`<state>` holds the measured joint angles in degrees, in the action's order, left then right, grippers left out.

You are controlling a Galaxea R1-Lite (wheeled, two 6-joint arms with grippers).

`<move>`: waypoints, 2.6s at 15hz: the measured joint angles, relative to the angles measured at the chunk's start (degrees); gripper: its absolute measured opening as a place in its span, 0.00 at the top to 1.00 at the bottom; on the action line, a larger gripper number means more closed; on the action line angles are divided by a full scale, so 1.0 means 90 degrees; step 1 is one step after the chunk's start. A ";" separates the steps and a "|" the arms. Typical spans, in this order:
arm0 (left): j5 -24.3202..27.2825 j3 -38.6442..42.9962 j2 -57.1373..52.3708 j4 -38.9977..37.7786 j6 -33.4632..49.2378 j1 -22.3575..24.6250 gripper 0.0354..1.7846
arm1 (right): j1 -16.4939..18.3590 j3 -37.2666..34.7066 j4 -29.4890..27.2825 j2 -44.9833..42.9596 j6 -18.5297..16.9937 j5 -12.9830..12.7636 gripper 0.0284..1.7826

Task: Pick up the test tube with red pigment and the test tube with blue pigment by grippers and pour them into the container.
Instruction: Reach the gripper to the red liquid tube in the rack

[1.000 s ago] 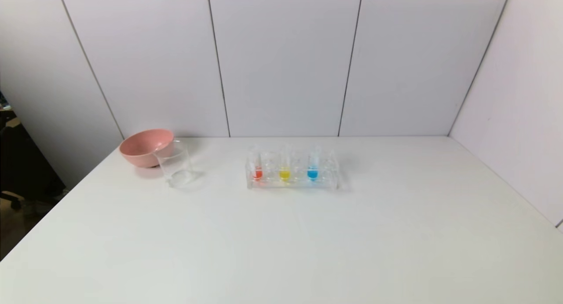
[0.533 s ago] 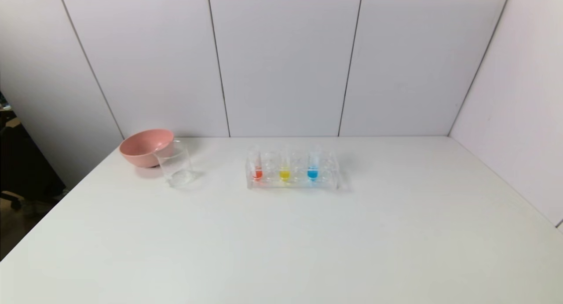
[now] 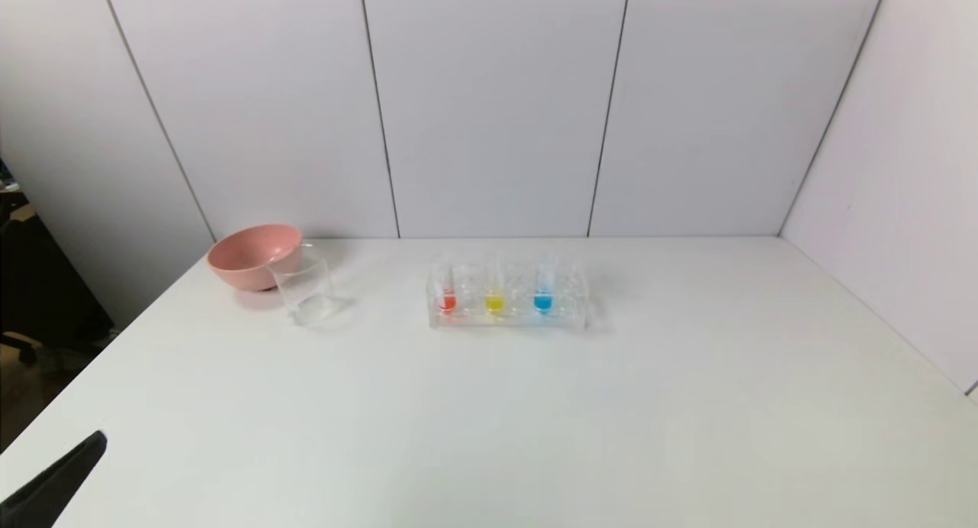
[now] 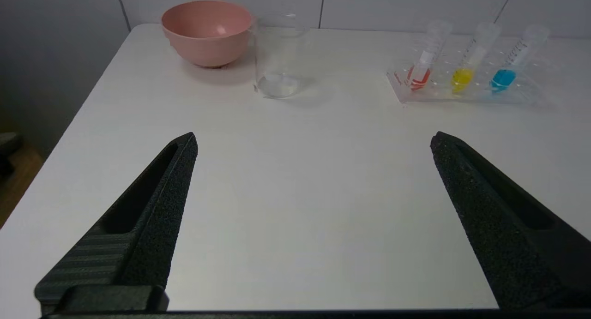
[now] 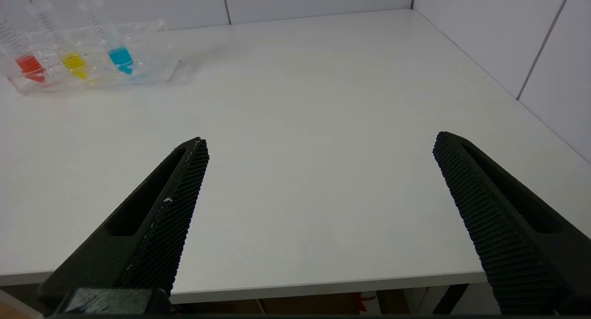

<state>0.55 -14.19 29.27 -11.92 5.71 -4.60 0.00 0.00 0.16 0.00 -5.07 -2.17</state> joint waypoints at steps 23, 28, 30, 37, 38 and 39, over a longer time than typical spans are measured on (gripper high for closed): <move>-0.3862 -0.6040 0.8756 0.0664 0.2395 -0.4133 0.01 | 0.0000 0.0000 0.0000 0.0000 0.0000 0.0000 0.00; -0.4177 -0.6273 0.9415 0.0073 0.2196 -0.4061 0.01 | 0.0003 0.0000 0.0000 0.0000 0.0000 -0.0003 0.00; -0.4198 -0.6361 0.9739 -0.0436 0.1936 -0.3912 0.01 | 0.0003 0.0000 0.0000 0.0000 0.0001 0.0000 0.00; -0.4165 -0.6361 1.0511 -0.2454 0.0780 -0.3660 0.01 | 0.0003 0.0000 0.0000 0.0000 0.0000 0.0000 0.00; -0.4156 -0.6353 1.0562 -0.2488 0.0787 -0.3657 0.01 | 0.0003 0.0000 0.0000 0.0000 0.0000 0.0003 0.00; -0.4156 -0.6343 1.0591 -0.2498 0.0796 -0.3657 0.01 | 0.0003 0.0000 0.0000 0.0000 -0.0003 0.0003 0.00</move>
<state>-36.85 -71.28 124.59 -34.40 12.87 -37.51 0.02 0.00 0.16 0.00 -5.10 -2.15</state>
